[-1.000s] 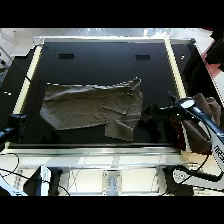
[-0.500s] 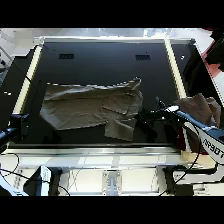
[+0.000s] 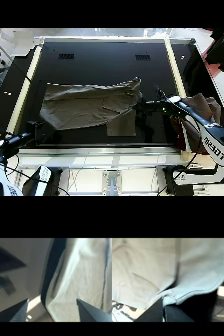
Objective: Fold the shirts.
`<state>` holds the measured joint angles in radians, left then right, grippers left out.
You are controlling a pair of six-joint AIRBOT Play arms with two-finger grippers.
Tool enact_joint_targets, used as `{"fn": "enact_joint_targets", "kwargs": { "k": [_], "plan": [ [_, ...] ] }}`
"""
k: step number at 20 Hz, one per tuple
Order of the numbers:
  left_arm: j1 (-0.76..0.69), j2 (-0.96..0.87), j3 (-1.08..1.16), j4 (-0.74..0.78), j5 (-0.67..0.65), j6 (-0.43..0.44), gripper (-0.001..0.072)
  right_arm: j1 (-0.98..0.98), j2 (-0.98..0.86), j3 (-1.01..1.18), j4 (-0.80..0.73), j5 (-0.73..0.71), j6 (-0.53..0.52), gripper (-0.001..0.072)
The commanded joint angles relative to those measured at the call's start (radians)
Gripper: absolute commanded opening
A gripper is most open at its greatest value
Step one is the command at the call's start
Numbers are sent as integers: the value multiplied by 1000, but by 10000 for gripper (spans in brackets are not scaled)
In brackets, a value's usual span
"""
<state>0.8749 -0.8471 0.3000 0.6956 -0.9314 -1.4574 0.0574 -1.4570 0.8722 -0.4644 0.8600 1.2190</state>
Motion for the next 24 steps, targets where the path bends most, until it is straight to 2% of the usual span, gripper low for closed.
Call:
{"fn": "enact_joint_targets", "kwargs": {
  "k": [1, 3, 8, 10, 13, 17, 18, 19, 20, 24],
  "plan": [
    [-10, -144, -18, -155, 6, 105, 576, 1, 11, 52, -24, 25, -11, 16],
    [-27, -212, -17, -171, 7, 145, 576, 1, 11, 57, -29, 27, -10, 17],
    [-33, -247, -17, -286, 133, 229, 570, 1, 11, 57, -45, 45, -10, 16],
    [-47, -251, -15, -315, 151, 271, 452, 1, 11, 57, -45, 45, -10, 16],
    [-97, -285, 8, -315, 184, 291, 406, 1, 11, 56, -45, 45, -10, 16],
    [-211, -381, 106, -316, 191, 321, 398, 1, 11, 57, -45, 45, -9, 16],
    [-232, -401, 134, -316, 191, 320, 309, 1, 11, 57, -44, 47, -8, 16],
    [-246, -411, 158, -316, 190, 320, 137, 1, 13, 57, -44, 50, -8, 16],
    [-247, -409, 178, -316, 175, 321, 5, 1, 20, 57, -44, 55, -8, 16],
    [-190, -267, 236, -315, 84, 322, 8, -16, 154, 57, -108, 71, -1, 15]
  ]
}}
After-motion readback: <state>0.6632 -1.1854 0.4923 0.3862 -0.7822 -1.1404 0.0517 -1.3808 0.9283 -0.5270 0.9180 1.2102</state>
